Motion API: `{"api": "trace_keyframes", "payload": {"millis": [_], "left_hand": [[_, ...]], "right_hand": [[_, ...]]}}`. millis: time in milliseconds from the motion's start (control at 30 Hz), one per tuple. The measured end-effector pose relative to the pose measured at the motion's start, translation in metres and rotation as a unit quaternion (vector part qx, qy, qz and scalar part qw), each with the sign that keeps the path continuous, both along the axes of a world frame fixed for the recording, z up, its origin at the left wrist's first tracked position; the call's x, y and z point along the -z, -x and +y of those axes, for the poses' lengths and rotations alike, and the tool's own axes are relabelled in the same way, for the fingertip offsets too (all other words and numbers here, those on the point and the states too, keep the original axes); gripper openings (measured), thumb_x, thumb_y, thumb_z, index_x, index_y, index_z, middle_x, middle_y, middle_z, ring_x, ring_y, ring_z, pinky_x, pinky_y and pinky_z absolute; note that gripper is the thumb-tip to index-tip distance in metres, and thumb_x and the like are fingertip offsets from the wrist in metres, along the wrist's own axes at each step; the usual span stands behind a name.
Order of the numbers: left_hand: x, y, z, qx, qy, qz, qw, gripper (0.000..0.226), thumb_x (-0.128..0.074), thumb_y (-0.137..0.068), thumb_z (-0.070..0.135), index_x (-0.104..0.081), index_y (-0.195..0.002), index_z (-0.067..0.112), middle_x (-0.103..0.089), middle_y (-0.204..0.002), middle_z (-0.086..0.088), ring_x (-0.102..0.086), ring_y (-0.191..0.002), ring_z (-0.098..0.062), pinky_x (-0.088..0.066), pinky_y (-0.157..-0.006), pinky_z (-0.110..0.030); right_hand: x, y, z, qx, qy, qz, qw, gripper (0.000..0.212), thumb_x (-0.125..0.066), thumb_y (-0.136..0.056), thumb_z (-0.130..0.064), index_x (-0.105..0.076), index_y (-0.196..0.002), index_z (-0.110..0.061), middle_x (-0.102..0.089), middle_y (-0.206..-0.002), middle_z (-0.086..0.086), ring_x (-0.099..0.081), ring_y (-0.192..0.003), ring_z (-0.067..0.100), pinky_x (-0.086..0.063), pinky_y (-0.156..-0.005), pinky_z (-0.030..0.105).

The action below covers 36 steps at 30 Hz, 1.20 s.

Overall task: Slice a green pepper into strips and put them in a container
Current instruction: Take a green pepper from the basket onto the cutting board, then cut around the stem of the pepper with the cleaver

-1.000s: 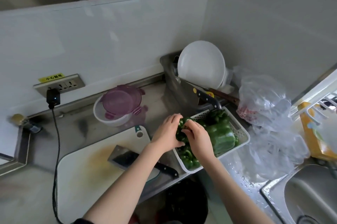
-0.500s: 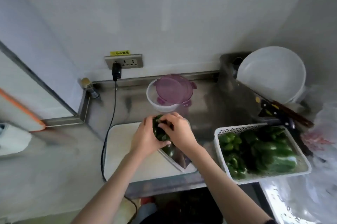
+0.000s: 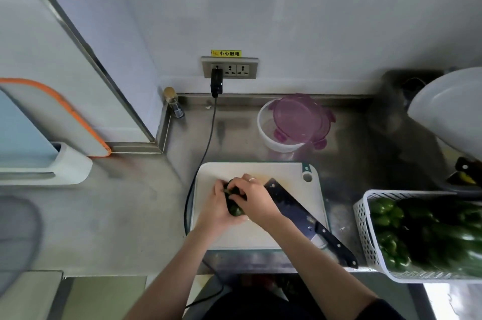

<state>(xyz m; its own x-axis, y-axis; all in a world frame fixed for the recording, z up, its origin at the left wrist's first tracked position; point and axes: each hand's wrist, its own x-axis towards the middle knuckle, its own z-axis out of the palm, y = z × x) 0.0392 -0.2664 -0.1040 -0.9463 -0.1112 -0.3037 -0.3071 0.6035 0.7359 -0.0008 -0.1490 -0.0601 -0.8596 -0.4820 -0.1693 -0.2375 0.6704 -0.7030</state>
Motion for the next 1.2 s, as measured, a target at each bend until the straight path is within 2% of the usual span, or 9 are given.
{"api": "trace_keyframes", "payload": {"millis": [133,233,333,400,533,633,867,1033,1200], "left_hand": [[-0.001,-0.005,-0.002,0.037,0.01,-0.004,0.999,0.099,-0.088,-0.05,0.037,-0.029,-0.128,0.017,-0.037,-0.127,0.002,-0.053,-0.107,-0.019,-0.049,-0.086,-0.031],[-0.004,-0.007,-0.011,0.062,-0.021,-0.011,0.998,0.12,-0.091,-0.049,0.033,-0.016,-0.142,0.019,-0.021,-0.141,0.0,-0.039,-0.122,-0.015,-0.035,-0.102,-0.025],[-0.006,-0.01,-0.024,0.072,-0.028,0.012,0.997,0.121,-0.092,-0.05,0.031,-0.016,-0.143,0.02,-0.02,-0.142,-0.003,-0.033,-0.125,-0.013,-0.027,-0.101,-0.021],[-0.007,-0.011,-0.028,0.07,-0.024,0.021,0.997,0.119,-0.092,-0.051,0.031,-0.018,-0.144,0.021,-0.022,-0.142,-0.003,-0.031,-0.122,-0.009,-0.026,-0.101,-0.022],[-0.004,-0.001,-0.025,0.094,-0.019,0.002,0.995,0.117,-0.09,-0.052,0.035,-0.02,-0.145,0.025,-0.03,-0.142,-0.001,-0.04,-0.125,-0.014,-0.034,-0.106,-0.029],[-0.002,0.005,-0.02,0.119,-0.021,-0.02,0.992,0.115,-0.089,-0.051,0.038,-0.023,-0.145,0.027,-0.035,-0.141,0.0,-0.045,-0.123,-0.018,-0.04,-0.105,-0.037],[-0.001,-0.001,-0.006,0.065,-0.021,0.023,0.997,0.108,-0.089,-0.051,0.039,-0.032,-0.141,0.026,-0.042,-0.135,0.003,-0.046,-0.119,-0.015,-0.039,-0.1,-0.027],[0.0,-0.008,0.006,0.012,-0.002,0.047,0.999,0.107,-0.089,-0.048,0.044,-0.034,-0.138,0.027,-0.04,-0.123,0.001,-0.049,-0.113,-0.021,-0.046,-0.096,-0.038],[-0.009,-0.008,0.016,-0.01,0.048,0.055,0.997,0.108,-0.089,-0.047,0.045,-0.035,-0.138,0.026,-0.043,-0.119,-0.003,-0.048,-0.109,-0.024,-0.043,-0.092,-0.036]], "right_hand": [[-0.004,-0.006,0.013,0.039,0.036,-0.051,0.997,0.025,-0.064,-0.084,-0.007,-0.058,-0.106,-0.018,-0.047,-0.08,-0.001,-0.045,-0.071,0.013,-0.039,-0.065,0.022],[-0.008,-0.005,0.044,0.162,0.087,-0.03,0.983,0.026,-0.067,-0.083,-0.009,-0.054,-0.101,-0.023,-0.05,-0.074,-0.003,-0.05,-0.069,0.011,-0.039,-0.062,0.014],[-0.001,-0.007,0.094,0.311,0.01,0.051,0.949,0.027,-0.068,-0.084,-0.014,-0.054,-0.106,-0.02,-0.055,-0.093,-0.003,-0.055,-0.09,0.02,-0.044,-0.075,0.024],[0.01,-0.009,0.119,0.343,-0.093,-0.001,0.935,0.046,-0.07,-0.082,-0.027,-0.049,-0.122,-0.016,-0.052,-0.119,0.007,-0.047,-0.112,0.028,-0.041,-0.092,0.04],[0.028,-0.022,0.128,0.286,-0.202,-0.132,0.927,0.078,-0.068,-0.08,-0.045,-0.03,-0.141,-0.016,-0.033,-0.144,0.01,-0.033,-0.129,0.034,-0.034,-0.103,0.048],[0.034,-0.029,0.124,0.282,-0.221,-0.124,0.925,0.076,-0.067,-0.082,-0.04,-0.029,-0.142,-0.014,-0.036,-0.142,0.013,-0.034,-0.129,0.034,-0.034,-0.102,0.046],[0.036,-0.033,0.124,0.297,-0.24,-0.129,0.915,0.054,-0.07,-0.081,-0.032,-0.041,-0.119,-0.008,-0.046,-0.129,0.015,-0.038,-0.122,0.033,-0.036,-0.096,0.043],[0.034,-0.023,0.124,0.264,-0.254,-0.154,0.918,0.064,-0.074,-0.074,-0.043,-0.039,-0.114,-0.007,-0.051,-0.121,0.012,-0.045,-0.115,0.033,-0.041,-0.09,0.043],[0.034,-0.016,0.123,0.207,-0.247,-0.175,0.93,0.061,-0.073,-0.074,-0.043,-0.043,-0.113,-0.007,-0.058,-0.114,0.014,-0.054,-0.106,0.034,-0.048,-0.083,0.04]]}}
